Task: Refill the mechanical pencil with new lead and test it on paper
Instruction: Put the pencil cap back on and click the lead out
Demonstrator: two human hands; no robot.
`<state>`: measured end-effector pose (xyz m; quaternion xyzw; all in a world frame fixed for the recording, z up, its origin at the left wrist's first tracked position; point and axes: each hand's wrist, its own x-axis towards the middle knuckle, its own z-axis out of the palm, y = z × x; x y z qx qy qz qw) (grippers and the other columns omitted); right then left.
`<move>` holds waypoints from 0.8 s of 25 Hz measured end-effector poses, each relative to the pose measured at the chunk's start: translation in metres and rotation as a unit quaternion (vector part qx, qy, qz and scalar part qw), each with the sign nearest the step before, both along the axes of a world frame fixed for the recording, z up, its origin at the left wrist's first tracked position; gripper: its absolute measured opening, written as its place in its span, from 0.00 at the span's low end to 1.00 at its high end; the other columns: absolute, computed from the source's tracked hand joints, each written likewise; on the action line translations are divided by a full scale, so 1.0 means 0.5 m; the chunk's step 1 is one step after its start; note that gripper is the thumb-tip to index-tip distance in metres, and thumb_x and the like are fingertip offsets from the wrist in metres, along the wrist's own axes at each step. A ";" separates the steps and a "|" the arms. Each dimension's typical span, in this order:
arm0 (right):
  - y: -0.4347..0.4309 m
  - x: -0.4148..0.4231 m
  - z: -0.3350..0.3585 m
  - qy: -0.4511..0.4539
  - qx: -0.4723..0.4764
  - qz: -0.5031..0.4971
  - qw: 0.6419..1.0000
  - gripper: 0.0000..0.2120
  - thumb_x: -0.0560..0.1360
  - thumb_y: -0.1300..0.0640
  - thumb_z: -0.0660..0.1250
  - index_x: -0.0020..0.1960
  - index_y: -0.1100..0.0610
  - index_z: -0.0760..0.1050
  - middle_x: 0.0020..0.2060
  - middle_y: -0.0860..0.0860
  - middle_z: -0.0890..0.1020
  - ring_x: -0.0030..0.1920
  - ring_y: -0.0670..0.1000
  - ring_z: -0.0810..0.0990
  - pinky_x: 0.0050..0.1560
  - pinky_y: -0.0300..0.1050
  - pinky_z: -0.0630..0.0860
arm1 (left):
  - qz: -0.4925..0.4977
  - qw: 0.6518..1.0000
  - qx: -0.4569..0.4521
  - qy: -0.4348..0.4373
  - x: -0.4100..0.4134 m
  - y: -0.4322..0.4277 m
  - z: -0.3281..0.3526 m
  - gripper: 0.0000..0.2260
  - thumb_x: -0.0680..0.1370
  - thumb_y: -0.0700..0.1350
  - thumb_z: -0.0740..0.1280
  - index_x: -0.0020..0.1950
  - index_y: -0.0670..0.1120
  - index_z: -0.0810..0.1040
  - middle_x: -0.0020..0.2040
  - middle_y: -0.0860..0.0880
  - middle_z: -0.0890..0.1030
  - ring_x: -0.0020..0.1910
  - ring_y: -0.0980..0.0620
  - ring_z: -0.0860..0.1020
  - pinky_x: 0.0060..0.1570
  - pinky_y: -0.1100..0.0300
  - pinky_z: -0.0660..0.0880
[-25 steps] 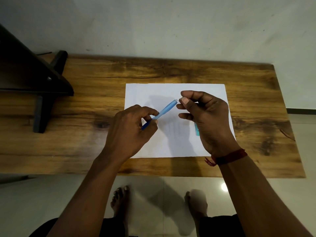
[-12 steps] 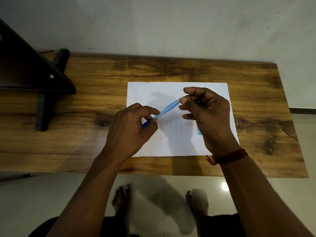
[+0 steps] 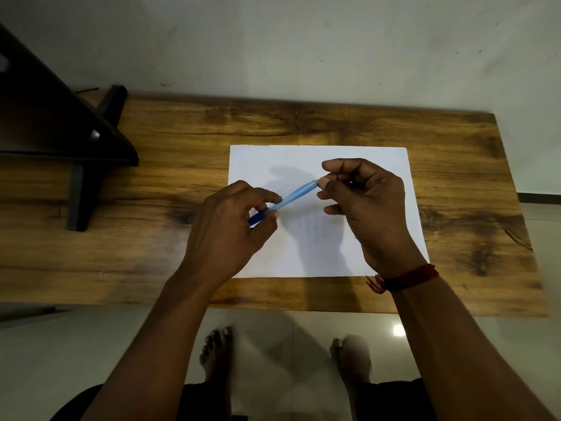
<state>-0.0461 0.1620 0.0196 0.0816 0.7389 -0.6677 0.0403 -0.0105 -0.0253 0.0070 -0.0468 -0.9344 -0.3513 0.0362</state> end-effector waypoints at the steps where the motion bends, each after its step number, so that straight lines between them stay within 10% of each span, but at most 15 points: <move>1: 0.001 0.000 0.000 -0.003 0.002 0.003 1.000 0.09 0.74 0.64 0.70 0.49 0.52 0.81 0.41 0.51 0.85 0.41 0.49 0.85 0.36 0.38 0.80 | -0.001 1.000 -0.005 0.002 0.000 -0.001 -0.001 0.09 0.74 0.44 0.72 0.53 0.48 0.83 0.45 0.50 0.81 0.35 0.59 0.71 0.35 0.70 0.65; 20: 0.010 0.001 -0.006 0.026 0.108 0.101 0.989 0.09 0.72 0.62 0.72 0.50 0.51 0.81 0.41 0.51 0.85 0.44 0.54 0.84 0.45 0.54 0.82 | -0.008 0.994 -0.089 0.056 -0.002 -0.029 -0.017 0.10 0.75 0.43 0.70 0.56 0.47 0.82 0.45 0.48 0.78 0.46 0.51 0.72 0.40 0.60 0.67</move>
